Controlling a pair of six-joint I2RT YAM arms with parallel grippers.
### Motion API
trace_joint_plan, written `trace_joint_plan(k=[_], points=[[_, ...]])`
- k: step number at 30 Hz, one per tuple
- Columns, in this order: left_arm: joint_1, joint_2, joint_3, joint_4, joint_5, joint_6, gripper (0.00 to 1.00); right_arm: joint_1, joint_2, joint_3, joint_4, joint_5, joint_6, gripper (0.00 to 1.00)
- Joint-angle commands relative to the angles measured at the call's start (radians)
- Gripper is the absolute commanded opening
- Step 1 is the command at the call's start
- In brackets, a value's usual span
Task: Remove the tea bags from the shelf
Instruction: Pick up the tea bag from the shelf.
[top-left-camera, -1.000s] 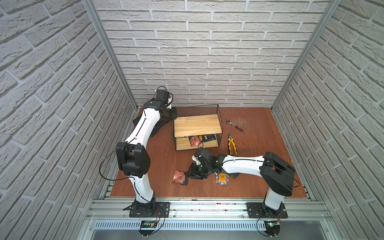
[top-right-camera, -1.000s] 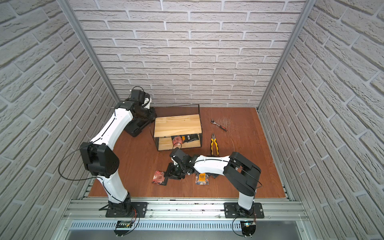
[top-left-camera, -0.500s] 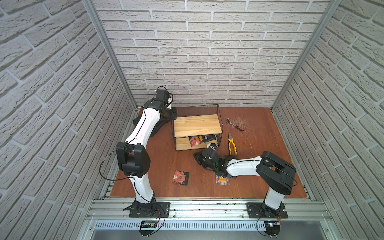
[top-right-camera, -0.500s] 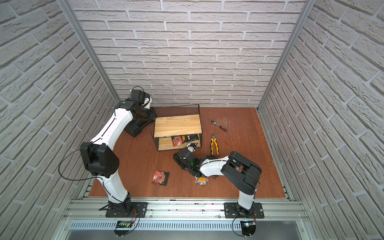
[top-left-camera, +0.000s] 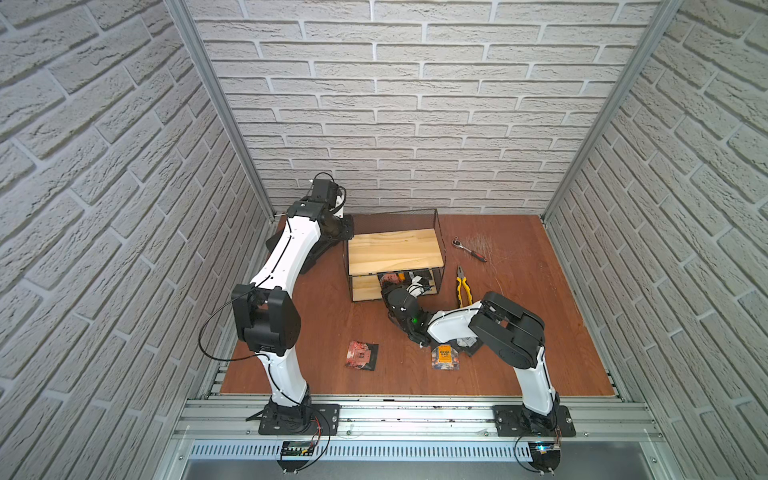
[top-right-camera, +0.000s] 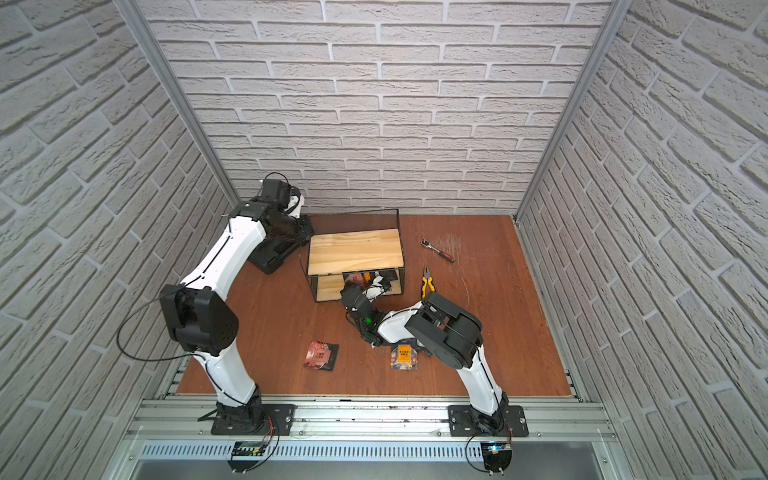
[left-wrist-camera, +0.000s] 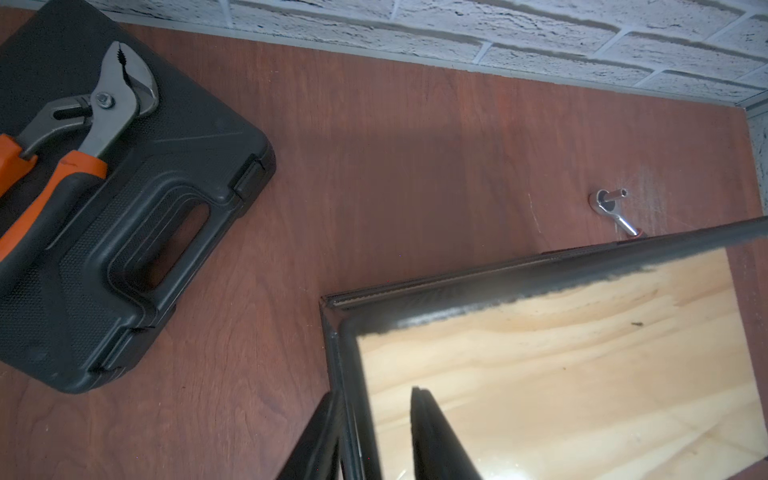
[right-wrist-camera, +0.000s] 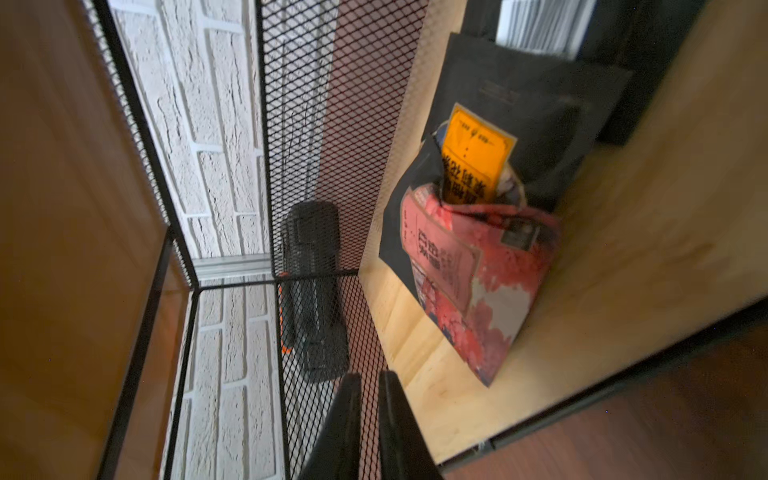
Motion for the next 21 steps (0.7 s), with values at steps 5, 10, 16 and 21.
trace_joint_plan(k=[5,10,16,21], points=[[0.013,0.019,-0.014,-0.016,0.007,0.026,0.32,-0.015,0.089,0.090,-0.034,0.069,0.086,0.18],[0.015,0.022,-0.011,-0.016,0.010,0.026,0.32,-0.016,0.102,0.105,-0.135,0.058,0.139,0.17],[0.019,0.028,-0.006,-0.015,0.010,0.026,0.32,-0.017,0.091,0.096,-0.260,-0.005,0.174,0.16],[0.023,0.035,0.001,-0.016,0.012,0.024,0.32,-0.014,0.075,0.070,-0.267,-0.060,0.176,0.15]])
